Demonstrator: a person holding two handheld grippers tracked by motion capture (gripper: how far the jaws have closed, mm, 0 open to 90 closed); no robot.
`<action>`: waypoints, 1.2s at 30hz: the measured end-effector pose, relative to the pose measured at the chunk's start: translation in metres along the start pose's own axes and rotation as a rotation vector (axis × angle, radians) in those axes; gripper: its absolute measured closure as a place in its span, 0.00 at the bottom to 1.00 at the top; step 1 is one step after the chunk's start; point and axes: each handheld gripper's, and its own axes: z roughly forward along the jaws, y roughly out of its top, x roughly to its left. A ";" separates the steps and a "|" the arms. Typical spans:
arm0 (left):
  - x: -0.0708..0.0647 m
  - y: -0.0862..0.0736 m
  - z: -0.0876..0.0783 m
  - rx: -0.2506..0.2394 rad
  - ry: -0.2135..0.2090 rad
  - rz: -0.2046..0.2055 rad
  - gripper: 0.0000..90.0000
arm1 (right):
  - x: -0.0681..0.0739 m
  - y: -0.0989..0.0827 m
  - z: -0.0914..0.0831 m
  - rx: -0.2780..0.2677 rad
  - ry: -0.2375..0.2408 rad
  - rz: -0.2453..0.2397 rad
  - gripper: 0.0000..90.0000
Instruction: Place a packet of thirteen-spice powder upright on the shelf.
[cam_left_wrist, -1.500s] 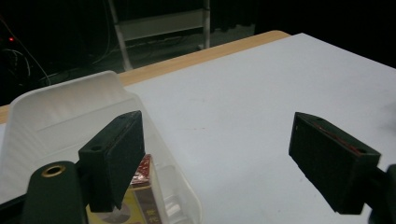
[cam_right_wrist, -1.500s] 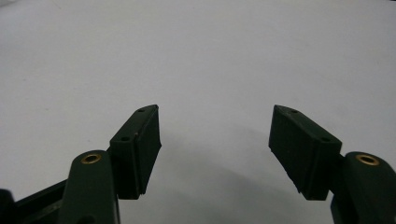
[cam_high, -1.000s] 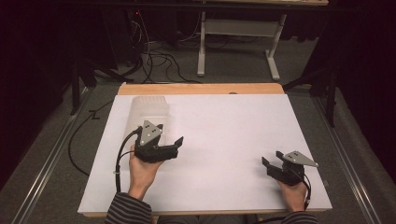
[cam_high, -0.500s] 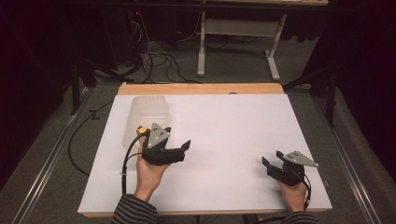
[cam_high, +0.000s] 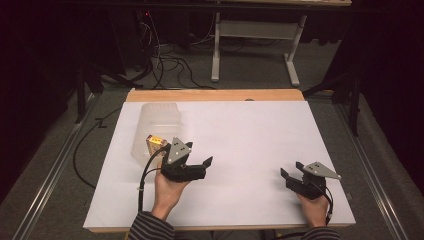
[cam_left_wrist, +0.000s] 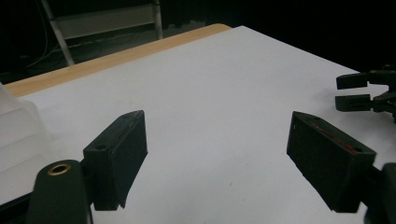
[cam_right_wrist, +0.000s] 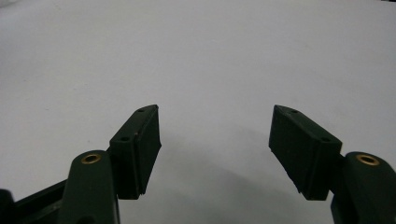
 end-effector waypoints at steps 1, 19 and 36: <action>-0.001 0.000 0.001 0.002 -0.002 0.004 0.23 | 0.000 0.000 0.000 0.000 0.000 0.000 0.38; -0.014 -0.008 0.016 0.026 -0.052 -0.001 0.25 | 0.000 0.000 -0.001 -0.007 0.004 0.006 0.38; -0.027 -0.016 0.041 0.085 -0.116 -0.006 0.26 | -0.001 0.000 0.001 0.003 0.014 0.005 0.38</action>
